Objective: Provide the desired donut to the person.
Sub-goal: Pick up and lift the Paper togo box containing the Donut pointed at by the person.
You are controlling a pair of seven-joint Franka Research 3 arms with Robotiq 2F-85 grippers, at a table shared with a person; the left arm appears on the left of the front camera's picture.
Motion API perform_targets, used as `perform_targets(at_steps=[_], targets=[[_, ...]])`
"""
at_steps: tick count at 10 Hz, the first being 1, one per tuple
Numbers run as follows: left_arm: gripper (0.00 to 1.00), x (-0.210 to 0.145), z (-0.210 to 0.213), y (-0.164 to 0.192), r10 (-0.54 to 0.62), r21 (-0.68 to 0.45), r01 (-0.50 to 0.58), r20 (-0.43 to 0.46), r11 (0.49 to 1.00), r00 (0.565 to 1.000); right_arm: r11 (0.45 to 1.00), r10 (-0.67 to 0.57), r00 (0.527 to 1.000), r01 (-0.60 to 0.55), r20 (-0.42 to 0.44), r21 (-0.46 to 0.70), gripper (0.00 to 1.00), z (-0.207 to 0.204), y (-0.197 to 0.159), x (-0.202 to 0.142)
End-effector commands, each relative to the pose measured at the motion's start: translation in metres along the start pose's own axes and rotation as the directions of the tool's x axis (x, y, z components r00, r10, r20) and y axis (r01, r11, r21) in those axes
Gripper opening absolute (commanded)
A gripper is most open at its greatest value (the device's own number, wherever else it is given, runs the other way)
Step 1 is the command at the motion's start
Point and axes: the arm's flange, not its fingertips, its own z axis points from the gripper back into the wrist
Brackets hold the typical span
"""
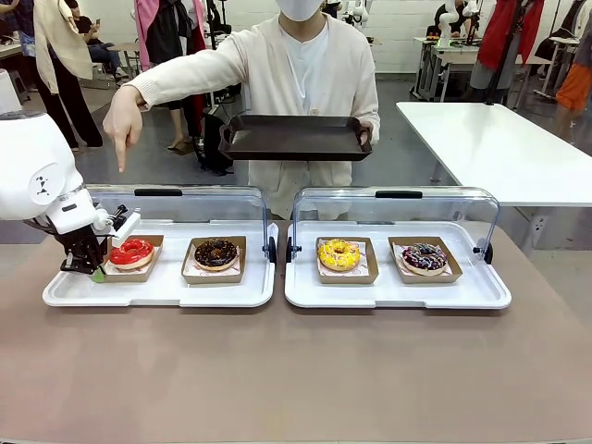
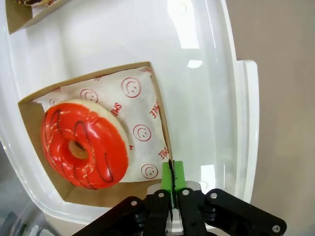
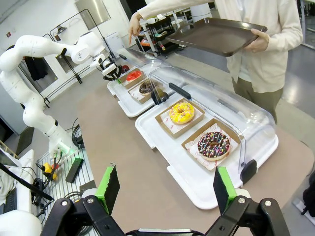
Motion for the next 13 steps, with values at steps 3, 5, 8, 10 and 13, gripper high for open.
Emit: perform_targets(at_steps=[3, 5, 8, 10, 13], targets=[[0.00, -0.004, 0.012, -0.020, -0.042, 0.035, 0.041, 0.032, 0.999, 0.999, 1.000, 0.015, 1.000, -0.015, 0.010, 0.010, 1.00, 0.001, -0.001, 0.000], [0.00, 0.002, 0.025, -0.040, -0.074, 0.034, 0.074, -0.011, 0.997, 0.997, 1.000, 0.015, 1.000, -0.015, 0.010, 0.010, 1.00, 0.001, -0.001, 0.000], [0.00, 0.026, 0.089, -0.104, -0.089, 0.041, 0.091, -0.061, 0.995, 0.994, 1.000, 0.015, 1.000, -0.015, 0.010, 0.010, 1.00, 0.001, -0.001, 0.000], [0.00, 0.045, 0.131, -0.148, -0.093, 0.086, 0.103, -0.110, 0.991, 0.990, 1.000, 0.015, 1.000, -0.015, 0.010, 0.010, 1.00, 0.001, -0.001, 0.000], [0.00, 0.079, 0.207, -0.177, -0.064, 0.192, 0.085, -0.113, 0.978, 0.991, 1.000, 0.015, 1.000, -0.015, 0.010, 0.010, 1.00, 0.001, -0.001, 0.000]])
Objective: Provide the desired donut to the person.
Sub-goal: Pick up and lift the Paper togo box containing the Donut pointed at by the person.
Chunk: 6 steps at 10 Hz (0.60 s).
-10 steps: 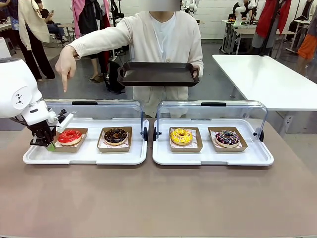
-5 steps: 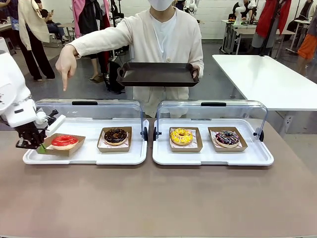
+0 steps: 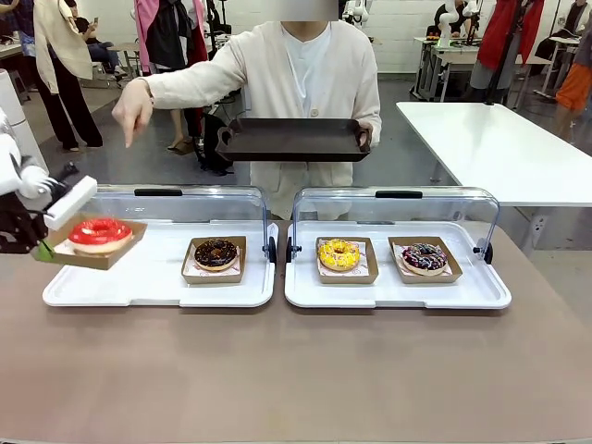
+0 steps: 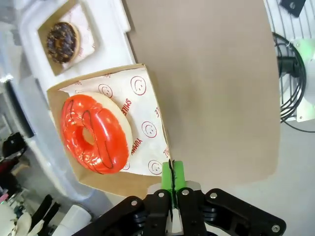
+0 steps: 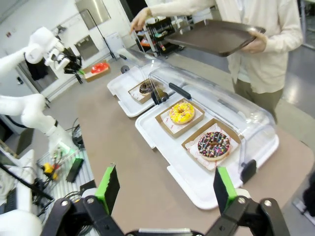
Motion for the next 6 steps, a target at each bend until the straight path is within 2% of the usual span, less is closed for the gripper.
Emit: perform_targets(at_steps=[1, 4, 6], targets=[[0.00, 0.021, 0.036, -0.009, 0.031, 0.053, -0.030, -0.012, 0.998, 0.999, 1.000, 0.015, 1.000, -0.015, 0.010, 0.009, 1.00, 0.002, -0.001, 0.000], [0.00, 0.047, 0.100, 0.006, 0.064, 0.090, -0.064, 0.005, 0.994, 0.998, 1.000, 0.015, 1.000, -0.015, 0.010, 0.009, 1.00, 0.002, -0.001, 0.000], [0.00, 0.058, 0.119, 0.032, 0.108, 0.057, -0.108, -0.002, 0.993, 0.994, 1.000, 0.015, 1.000, -0.015, 0.010, 0.009, 1.00, 0.002, -0.001, 0.000]])
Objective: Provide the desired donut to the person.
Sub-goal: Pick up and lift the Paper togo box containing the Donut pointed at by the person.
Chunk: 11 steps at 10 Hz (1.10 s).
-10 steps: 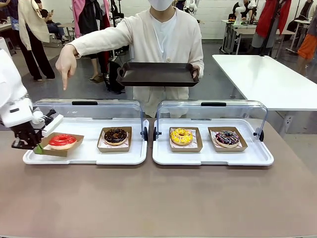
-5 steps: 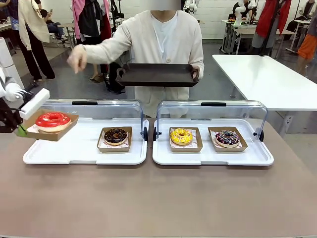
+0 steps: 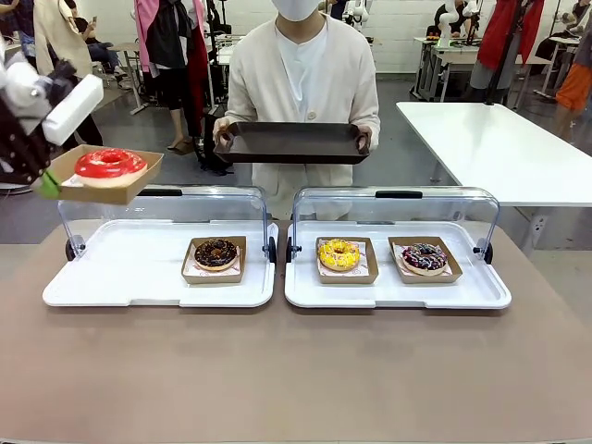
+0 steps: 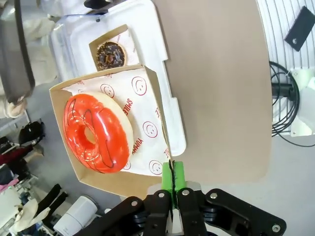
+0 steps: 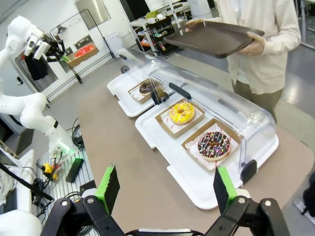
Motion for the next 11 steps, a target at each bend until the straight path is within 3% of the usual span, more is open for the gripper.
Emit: perform_targets(at_steps=[1, 6, 11], targets=[[0.00, 0.011, 0.008, 0.034, 0.044, -0.054, -0.045, -0.025, 0.998, 0.999, 1.000, 0.015, 1.000, -0.015, 0.010, 0.009, 1.00, 0.002, -0.001, 0.000], [0.00, 0.022, 0.000, 0.110, 0.076, -0.131, -0.076, 0.000, 0.989, 0.997, 1.000, 0.015, 1.000, -0.015, 0.010, 0.009, 1.00, 0.002, -0.001, 0.000], [0.00, 0.022, -0.005, 0.097, 0.045, -0.103, -0.045, -0.008, 0.994, 0.999, 1.000, 0.015, 1.000, -0.015, 0.010, 0.009, 1.00, 0.002, -0.001, 0.000]])
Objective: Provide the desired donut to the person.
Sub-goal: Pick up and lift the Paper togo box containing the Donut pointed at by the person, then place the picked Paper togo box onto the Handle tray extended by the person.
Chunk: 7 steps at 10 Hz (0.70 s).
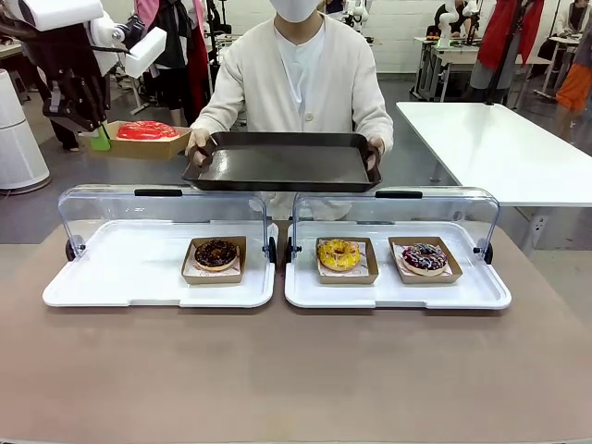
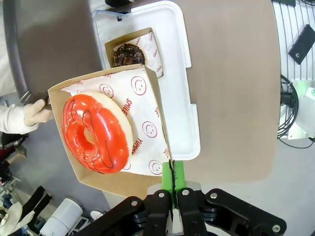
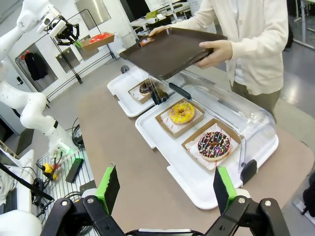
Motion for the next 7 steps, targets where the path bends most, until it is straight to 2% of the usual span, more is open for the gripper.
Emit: perform_targets(at_steps=[1, 7], targets=[[0.00, -0.0029, -0.0014, -0.0065, 0.001, 0.004, -0.001, 0.002, 1.000, 1.000, 1.000, 0.015, 1.000, -0.015, 0.010, 0.009, 1.00, 0.0014, -0.0010, 0.0000], [0.00, -0.0029, -0.0014, -0.0065, 0.001, 0.004, -0.001, 0.002, 1.000, 1.000, 1.000, 0.015, 1.000, -0.015, 0.010, 0.009, 1.00, 0.0014, -0.0010, 0.0000]])
